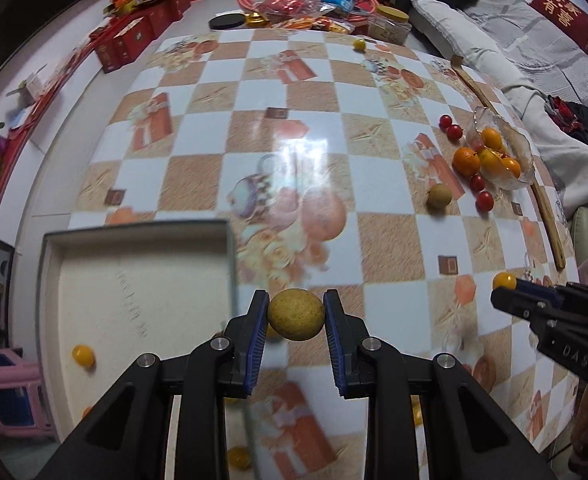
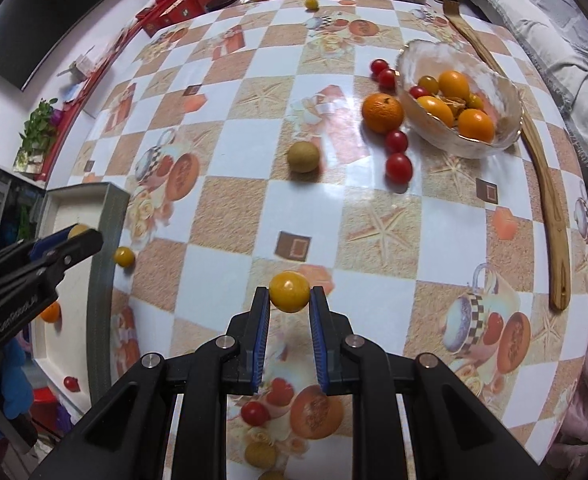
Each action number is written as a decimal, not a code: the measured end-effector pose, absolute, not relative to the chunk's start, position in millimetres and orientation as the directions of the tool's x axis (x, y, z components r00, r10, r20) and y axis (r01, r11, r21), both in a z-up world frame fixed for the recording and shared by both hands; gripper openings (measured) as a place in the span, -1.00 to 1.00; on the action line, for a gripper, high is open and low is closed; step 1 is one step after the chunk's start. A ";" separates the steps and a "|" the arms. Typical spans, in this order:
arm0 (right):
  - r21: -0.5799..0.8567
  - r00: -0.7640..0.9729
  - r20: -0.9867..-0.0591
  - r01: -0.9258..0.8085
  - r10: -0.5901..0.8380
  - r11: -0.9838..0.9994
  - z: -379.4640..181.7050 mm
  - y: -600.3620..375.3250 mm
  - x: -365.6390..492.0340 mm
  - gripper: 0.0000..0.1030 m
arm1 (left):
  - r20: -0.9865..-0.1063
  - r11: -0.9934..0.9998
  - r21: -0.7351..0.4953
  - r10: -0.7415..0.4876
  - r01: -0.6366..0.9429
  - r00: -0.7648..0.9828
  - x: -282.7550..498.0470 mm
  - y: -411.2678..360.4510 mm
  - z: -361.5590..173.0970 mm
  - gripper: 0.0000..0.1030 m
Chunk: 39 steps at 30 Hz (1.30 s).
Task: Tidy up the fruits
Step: 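Carry both fruits into the white tray and open the right gripper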
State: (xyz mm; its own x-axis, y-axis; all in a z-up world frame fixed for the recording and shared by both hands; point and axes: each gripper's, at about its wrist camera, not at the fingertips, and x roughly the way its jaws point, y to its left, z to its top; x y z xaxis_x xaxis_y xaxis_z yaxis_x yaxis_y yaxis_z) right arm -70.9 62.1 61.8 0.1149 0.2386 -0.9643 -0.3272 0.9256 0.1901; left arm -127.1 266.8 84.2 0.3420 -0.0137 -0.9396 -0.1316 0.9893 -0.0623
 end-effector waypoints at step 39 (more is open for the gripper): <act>0.240 -0.108 -0.966 -0.720 0.236 0.651 33.0 334.6 -152.1 -0.58 | -0.970 0.888 0.036 0.142 -0.459 0.198 -294.9 421.2 36.1 -0.43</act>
State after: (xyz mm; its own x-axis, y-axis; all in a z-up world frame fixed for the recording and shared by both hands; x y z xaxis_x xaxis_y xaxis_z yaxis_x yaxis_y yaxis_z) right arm -152.1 334.6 33.0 -0.1075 0.2363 -0.9657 -0.7200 0.6514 0.2395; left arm -294.9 421.2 36.1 0.1980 0.1420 -0.9699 -0.4592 0.8876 0.0362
